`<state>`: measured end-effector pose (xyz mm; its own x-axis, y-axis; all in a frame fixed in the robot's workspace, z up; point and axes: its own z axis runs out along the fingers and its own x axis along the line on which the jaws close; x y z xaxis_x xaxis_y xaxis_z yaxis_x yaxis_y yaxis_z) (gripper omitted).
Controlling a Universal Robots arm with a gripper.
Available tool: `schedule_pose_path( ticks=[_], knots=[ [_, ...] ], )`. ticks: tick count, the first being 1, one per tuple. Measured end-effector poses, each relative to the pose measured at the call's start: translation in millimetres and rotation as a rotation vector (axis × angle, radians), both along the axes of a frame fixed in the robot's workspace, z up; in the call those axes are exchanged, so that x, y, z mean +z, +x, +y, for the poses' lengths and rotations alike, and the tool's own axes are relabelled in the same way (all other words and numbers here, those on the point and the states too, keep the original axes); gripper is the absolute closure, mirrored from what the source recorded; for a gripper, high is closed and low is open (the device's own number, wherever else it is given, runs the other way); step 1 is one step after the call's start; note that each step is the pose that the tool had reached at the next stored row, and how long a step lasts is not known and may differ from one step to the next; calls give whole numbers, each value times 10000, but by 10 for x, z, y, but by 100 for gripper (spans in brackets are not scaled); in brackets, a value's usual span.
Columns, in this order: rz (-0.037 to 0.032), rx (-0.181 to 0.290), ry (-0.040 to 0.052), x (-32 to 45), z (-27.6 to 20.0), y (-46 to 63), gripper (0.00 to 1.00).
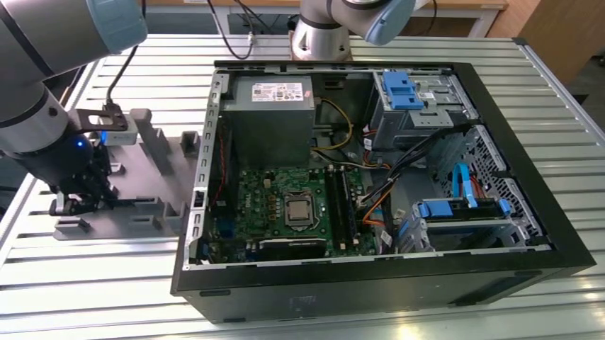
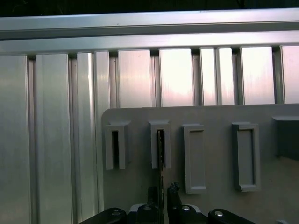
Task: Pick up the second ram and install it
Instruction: 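Pick up the second ram and move it above second insertion slot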
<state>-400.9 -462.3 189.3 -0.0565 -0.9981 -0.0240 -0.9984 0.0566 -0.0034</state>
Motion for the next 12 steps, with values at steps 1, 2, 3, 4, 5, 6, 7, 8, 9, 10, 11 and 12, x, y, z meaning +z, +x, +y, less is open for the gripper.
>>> schedule_pose_path(
  ticks=[1, 2, 3, 4, 5, 6, 7, 8, 9, 10, 11, 12],
  knots=[
    [1, 0, 0, 0, 0, 1, 77],
    [1, 0, 0, 1, 0, 1, 77],
    [0, 0, 0, 0, 0, 1, 77],
    [0, 0, 0, 0, 0, 1, 77],
    [1, 1, 0, 0, 0, 2, 79],
    [0, 0, 0, 0, 0, 2, 79],
    [0, 1, 0, 0, 0, 2, 85],
    [0, 1, 0, 0, 0, 2, 85],
    [1, 0, 0, 0, 0, 2, 85],
    [1, 0, 0, 0, 0, 2, 85],
    [1, 1, 0, 1, 0, 2, 86],
    [1, 11, -1, 1, -1, 2, 86]
  ],
)
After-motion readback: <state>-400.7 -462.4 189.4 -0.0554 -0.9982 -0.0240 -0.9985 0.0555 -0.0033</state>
